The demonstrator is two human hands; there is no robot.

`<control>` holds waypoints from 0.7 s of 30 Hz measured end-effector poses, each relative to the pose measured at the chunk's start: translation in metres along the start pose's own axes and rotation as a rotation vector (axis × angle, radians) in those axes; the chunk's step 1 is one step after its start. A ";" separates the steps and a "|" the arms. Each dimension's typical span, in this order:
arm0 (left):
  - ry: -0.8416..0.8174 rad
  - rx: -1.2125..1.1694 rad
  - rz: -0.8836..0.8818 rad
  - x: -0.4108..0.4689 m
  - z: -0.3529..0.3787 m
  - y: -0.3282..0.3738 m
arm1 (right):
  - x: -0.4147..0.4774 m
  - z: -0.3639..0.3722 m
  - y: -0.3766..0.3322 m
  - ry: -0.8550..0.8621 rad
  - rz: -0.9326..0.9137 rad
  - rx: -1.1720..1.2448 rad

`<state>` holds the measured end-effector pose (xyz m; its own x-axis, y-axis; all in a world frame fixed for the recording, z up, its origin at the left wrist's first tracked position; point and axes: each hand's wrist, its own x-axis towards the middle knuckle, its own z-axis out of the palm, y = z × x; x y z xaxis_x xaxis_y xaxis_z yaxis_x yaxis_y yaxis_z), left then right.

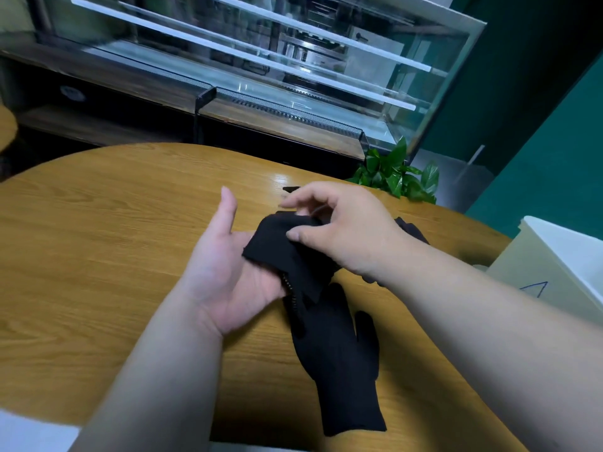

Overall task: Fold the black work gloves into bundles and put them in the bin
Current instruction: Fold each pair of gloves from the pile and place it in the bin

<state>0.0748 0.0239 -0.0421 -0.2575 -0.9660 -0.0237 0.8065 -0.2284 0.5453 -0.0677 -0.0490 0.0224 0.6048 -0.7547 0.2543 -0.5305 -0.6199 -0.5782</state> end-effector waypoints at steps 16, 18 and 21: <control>0.342 0.670 0.189 0.010 -0.005 -0.013 | 0.011 -0.014 0.026 0.224 0.416 0.625; 0.353 0.662 0.204 0.009 -0.004 -0.013 | 0.011 -0.013 0.025 0.243 0.436 0.578; 0.391 0.686 0.202 0.009 -0.004 -0.012 | 0.011 -0.014 0.024 0.226 0.443 0.576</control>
<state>0.0646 0.0179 -0.0520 0.1646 -0.9821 -0.0915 0.2797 -0.0425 0.9591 -0.0821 -0.0757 0.0220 0.2379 -0.9710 0.0212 -0.2638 -0.0857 -0.9608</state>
